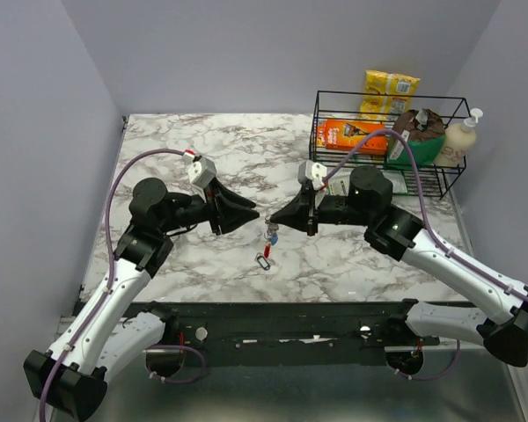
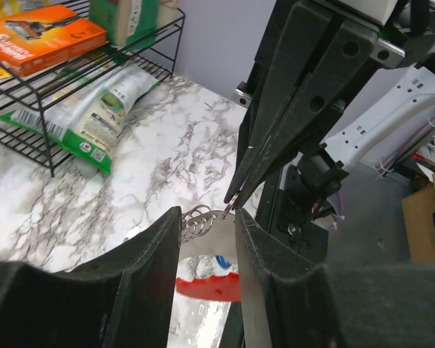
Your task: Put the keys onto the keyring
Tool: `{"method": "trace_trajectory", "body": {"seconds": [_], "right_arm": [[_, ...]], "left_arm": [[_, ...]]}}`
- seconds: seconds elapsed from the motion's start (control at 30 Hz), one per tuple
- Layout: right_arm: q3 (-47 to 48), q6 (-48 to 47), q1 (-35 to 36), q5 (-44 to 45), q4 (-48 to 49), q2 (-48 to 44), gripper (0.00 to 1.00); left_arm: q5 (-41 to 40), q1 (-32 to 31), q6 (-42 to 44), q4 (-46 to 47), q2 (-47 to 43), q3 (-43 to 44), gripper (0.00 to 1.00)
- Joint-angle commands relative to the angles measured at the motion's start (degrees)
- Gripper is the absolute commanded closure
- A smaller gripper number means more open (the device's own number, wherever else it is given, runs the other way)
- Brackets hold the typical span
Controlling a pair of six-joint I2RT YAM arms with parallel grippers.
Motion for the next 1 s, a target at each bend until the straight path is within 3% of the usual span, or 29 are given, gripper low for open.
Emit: {"method": "trace_trajectory", "body": {"seconds": [0.0, 0.2, 0.63, 0.77, 0.97], "right_arm": [[-2.95, 3.34, -0.49, -5.31, 8.64, -3.31, 1.0], [-8.3, 8.0, -0.67, -5.84, 16.11, -6.65, 1.0], [-12.27, 12.92, -1.02, -7.07, 23.5, -12.54, 0.99], [-12.53, 14.06, -1.2, -9.0, 24.99, -13.68, 1.0], [-12.79, 15.38, -1.46, -9.54, 26.05, -14.65, 1.0]], "left_arm": [[0.36, -3.04, 1.54, 2.71, 0.7, 1.62, 0.59], [1.68, -3.67, -1.8, 10.35, 0.0, -0.67, 0.62], [8.18, -4.28, -6.28, 21.69, -1.58, -3.74, 0.61], [9.41, -4.72, -10.15, 29.06, -2.72, -5.94, 0.62], [9.59, -7.44, -11.21, 31.54, -3.08, -6.03, 0.69]]}}
